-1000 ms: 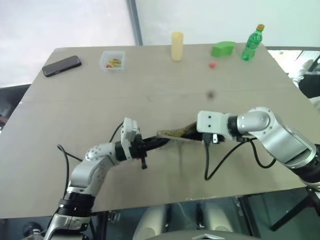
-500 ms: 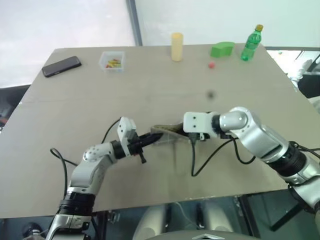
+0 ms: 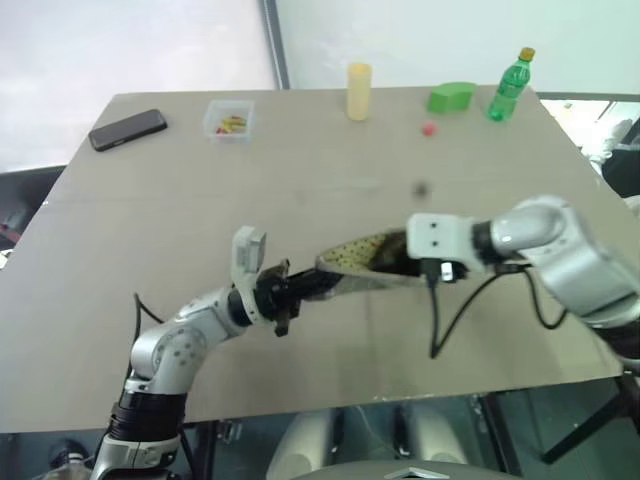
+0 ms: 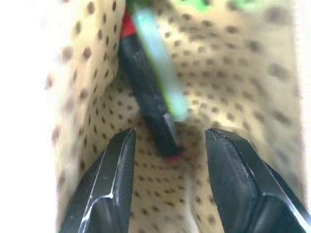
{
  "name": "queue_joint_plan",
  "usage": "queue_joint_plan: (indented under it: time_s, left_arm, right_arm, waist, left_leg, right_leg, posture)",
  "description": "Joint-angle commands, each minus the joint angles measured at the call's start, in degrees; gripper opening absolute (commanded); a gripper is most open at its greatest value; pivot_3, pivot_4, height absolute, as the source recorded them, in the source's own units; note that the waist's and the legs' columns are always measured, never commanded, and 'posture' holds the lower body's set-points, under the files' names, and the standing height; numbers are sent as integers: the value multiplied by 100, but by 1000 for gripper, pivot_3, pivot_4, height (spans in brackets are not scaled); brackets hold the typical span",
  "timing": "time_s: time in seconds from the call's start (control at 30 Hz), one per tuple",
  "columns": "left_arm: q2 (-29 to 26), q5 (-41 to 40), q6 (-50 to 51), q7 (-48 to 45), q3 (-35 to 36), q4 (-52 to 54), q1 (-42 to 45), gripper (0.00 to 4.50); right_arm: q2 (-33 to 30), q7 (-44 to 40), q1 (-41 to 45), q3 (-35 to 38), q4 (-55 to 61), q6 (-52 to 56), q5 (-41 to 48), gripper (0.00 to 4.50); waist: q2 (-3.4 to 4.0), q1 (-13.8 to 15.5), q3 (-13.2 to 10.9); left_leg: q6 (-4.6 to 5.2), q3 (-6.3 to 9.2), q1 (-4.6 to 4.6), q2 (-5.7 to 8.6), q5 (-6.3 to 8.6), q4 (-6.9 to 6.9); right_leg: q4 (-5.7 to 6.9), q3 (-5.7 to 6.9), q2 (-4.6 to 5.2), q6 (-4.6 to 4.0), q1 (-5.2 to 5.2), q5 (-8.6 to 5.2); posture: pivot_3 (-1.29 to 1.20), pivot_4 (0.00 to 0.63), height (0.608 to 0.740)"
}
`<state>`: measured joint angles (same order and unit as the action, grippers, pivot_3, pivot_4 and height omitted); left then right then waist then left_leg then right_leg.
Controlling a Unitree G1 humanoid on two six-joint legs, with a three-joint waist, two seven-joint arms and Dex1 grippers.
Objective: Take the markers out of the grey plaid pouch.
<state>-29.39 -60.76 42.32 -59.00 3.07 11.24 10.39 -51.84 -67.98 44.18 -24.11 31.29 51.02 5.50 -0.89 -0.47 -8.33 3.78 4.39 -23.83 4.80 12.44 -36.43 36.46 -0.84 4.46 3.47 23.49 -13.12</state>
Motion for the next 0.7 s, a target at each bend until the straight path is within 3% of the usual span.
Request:
queue_joint_plan:
  time_s: [0.03,0.23,0.5,0.7]
  left_arm:
    - [-120,96,-78,-139,255,-111,157,0]
    - [-185,2077,-1498,-358,-534,-682,49,0]
    - [63,2611,-1932,-118,-557,-853,-174,0]
    - [166,3030,-2800,44,-319,-961,-95,0]
  right_arm:
    - [-230,-346,272,453,371,652,611,2294]
    - [131,251,46,-352,-152,129,93,2294]
    - [1078,938,-112,-931,-754,-402,-417,2294]
    - [770,664,-159,-1111,-544,-594,-670,2294]
  waist:
    - [-1,-25,1]
    - [-11,-4,8]
    - [-11,-15,9]
    - [-12,3,10]
  left_leg:
    - [0,0,1,-2,0,0]
    - [-3,-2,6,0,1,-1]
    - [-38,-5,3,5,1,7]
    - [-25,-2,7,3,10,2]
  right_leg:
    - [1,1,-1,0,-1,0]
    - [-3,-2,7,-3,-9,-1]
    - [-15,-5,10,-2,-6,1]
    - [-4,-1,8,-4,-8,2]
  posture:
    - [0,150,740]
    - [0,150,740]
    - [0,150,740]
    - [0,150,740]
